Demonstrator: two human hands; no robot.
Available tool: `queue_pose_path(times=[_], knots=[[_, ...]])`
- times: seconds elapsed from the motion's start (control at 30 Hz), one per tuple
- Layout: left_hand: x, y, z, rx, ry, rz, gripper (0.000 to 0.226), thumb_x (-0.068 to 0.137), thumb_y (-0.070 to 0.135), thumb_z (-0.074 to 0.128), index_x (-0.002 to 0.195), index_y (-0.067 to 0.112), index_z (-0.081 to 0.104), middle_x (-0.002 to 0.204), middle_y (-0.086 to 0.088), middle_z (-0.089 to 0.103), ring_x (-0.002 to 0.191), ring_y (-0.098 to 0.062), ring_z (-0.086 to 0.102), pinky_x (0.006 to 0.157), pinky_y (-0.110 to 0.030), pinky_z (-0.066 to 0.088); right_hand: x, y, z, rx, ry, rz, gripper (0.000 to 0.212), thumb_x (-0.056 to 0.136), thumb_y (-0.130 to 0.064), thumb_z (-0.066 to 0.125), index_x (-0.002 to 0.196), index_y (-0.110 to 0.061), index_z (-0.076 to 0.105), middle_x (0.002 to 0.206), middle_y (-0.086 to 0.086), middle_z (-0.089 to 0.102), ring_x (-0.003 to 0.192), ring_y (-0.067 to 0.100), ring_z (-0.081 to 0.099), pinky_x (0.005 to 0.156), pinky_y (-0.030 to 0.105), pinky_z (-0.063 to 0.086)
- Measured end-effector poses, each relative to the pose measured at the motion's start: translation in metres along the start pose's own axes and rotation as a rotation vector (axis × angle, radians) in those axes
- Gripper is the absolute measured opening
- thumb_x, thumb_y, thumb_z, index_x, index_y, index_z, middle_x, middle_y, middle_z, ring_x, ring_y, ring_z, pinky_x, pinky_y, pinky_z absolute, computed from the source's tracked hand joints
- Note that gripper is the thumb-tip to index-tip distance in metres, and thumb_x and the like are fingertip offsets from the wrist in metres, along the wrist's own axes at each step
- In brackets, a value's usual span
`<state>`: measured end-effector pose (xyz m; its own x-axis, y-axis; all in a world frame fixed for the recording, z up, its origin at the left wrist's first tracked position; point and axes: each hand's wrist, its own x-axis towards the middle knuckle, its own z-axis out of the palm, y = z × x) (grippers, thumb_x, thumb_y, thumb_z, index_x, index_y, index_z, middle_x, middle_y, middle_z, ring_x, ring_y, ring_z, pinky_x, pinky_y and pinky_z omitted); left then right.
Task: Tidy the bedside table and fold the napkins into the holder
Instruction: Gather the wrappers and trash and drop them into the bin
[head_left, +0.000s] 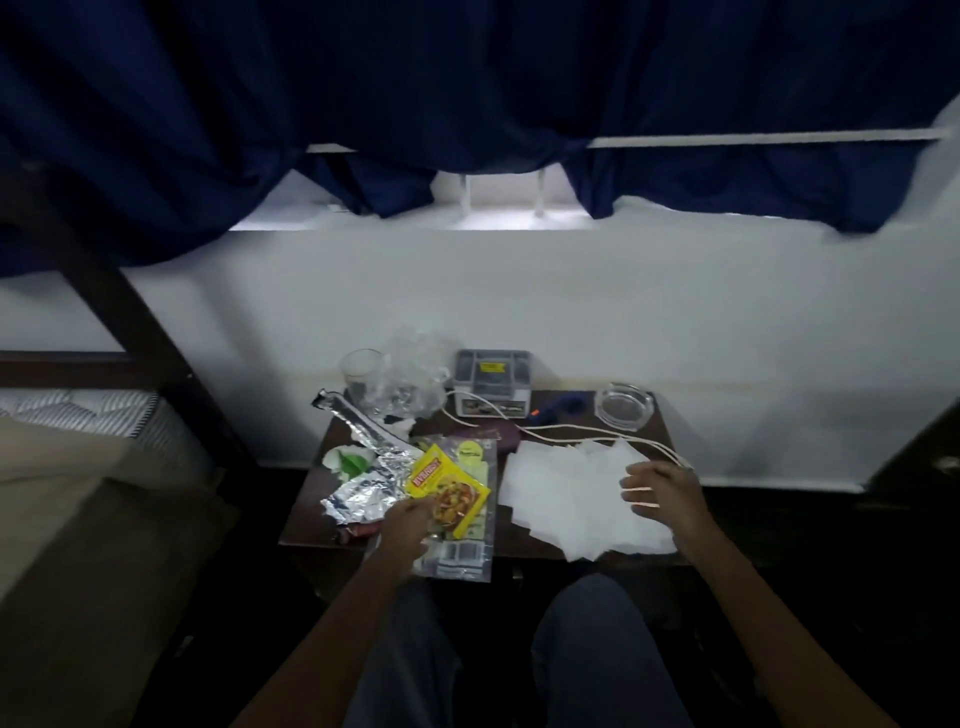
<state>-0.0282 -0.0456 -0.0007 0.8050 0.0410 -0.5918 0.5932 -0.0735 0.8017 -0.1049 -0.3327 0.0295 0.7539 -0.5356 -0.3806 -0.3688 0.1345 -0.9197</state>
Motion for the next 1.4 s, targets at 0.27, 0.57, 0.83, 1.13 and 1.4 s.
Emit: queue_pose_path(times=[0.27,0.57,0.83,1.13,1.4], knots=[[0.007,-0.001,0.007,-0.098,-0.076,-0.017,0.013,0.093,0.014,0.054,0.084,0.008,0.061,0.075,-0.006,0.057,0.062,-0.014,0.051,0.046,-0.020,0.042,-0.014,-0.008,0.072,-0.073,-0.214,-0.016,0.015,0.089,-0.004,0.051,0.094,0.002,0.064,0.085,0.019,0.068,0.072,0.028,0.063,0.064,0.029,0.048],[-0.009,0.011,0.013,-0.076,-0.157,0.116,0.022,0.087,0.001,0.058,0.106,0.004,0.068,0.090,-0.005,0.064,0.076,-0.010,0.055,0.059,-0.019,0.044,-0.009,0.000,0.067,-0.067,-0.179,0.003,0.014,0.088,-0.009,0.056,0.094,-0.006,0.067,0.096,0.013,0.066,0.082,0.022,0.060,0.069,0.030,0.048],[-0.032,0.023,0.071,0.194,-0.382,0.270,0.021,0.083,-0.004,0.059,0.088,0.010,0.073,0.085,-0.001,0.071,0.066,-0.008,0.061,0.056,-0.018,0.046,-0.009,-0.006,0.008,0.004,-0.334,0.031,0.018,0.085,-0.014,0.062,0.102,-0.009,0.067,0.089,0.010,0.071,0.074,0.021,0.064,0.066,0.029,0.047],[-0.061,0.009,0.152,0.302,-0.577,0.282,0.022,0.086,-0.007,0.053,0.084,0.011,0.066,0.086,-0.005,0.067,0.073,-0.016,0.060,0.061,-0.022,0.046,-0.009,0.027,-0.103,0.045,0.005,0.053,0.014,0.078,0.011,0.059,0.075,-0.003,0.063,0.052,0.008,0.065,0.042,0.019,0.060,0.047,0.026,0.051],[-0.065,0.008,0.157,0.394,-0.630,0.257,0.016,0.095,0.012,0.049,0.100,0.009,0.064,0.097,-0.007,0.069,0.079,-0.018,0.064,0.067,-0.021,0.047,-0.007,0.109,-0.203,-0.229,0.664,0.150,0.016,0.075,-0.008,0.061,0.082,0.004,0.069,0.074,0.019,0.065,0.069,0.028,0.059,0.068,0.042,0.051]])
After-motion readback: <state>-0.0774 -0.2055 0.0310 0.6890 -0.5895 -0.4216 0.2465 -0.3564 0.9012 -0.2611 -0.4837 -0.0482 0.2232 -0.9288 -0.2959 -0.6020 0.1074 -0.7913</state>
